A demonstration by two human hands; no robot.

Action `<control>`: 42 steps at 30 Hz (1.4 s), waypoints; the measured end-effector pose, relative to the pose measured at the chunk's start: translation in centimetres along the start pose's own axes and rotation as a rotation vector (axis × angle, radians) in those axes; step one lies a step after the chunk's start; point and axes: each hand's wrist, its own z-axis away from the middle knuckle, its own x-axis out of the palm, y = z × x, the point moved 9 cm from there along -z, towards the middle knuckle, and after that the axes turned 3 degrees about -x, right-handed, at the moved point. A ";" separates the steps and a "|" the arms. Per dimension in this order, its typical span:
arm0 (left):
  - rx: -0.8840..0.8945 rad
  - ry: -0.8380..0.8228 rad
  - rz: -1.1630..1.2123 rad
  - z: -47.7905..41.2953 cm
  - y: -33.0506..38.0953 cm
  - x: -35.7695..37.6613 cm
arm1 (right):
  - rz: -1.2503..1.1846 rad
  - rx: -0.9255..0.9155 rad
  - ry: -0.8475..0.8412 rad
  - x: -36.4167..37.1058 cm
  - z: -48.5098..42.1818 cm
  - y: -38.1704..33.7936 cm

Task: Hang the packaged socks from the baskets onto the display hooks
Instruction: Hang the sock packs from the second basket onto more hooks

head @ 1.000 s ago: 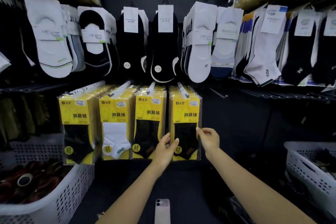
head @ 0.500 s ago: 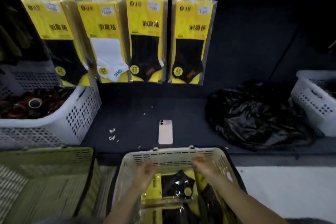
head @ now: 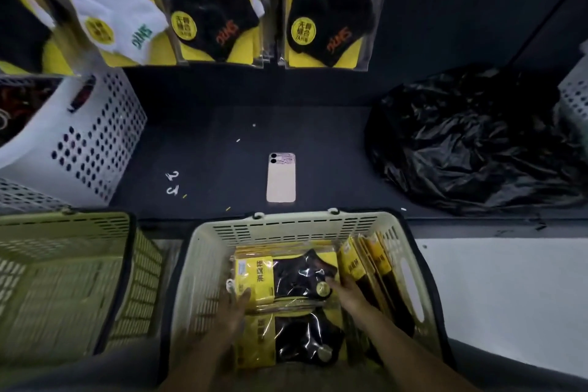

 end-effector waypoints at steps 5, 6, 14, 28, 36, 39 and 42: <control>0.018 0.029 0.191 -0.3 0.1 -0.2 | -0.025 0.014 0.024 0.3 -1.1 0.5; 0.019 0.042 0.214 -0.2 0.0 -0.4 | -0.045 0.000 0.046 0.2 -1.2 0.4; -0.213 0.222 0.601 3.0 -2.1 -1.4 | -0.382 -0.033 -0.013 -0.8 3.2 -2.3; 0.549 -0.020 0.809 17.6 15.2 -4.8 | -0.272 -0.514 -0.004 -6.4 16.5 -14.9; 1.021 0.011 0.491 28.9 26.6 -9.3 | -0.279 -1.059 0.069 -9.4 27.5 -30.1; 1.105 -0.007 0.459 31.8 29.3 -9.2 | -0.292 -1.143 0.042 -10.1 30.7 -32.0; 1.183 0.005 0.441 33.8 31.6 -9.4 | -0.326 -1.161 0.022 -11.5 32.0 -32.8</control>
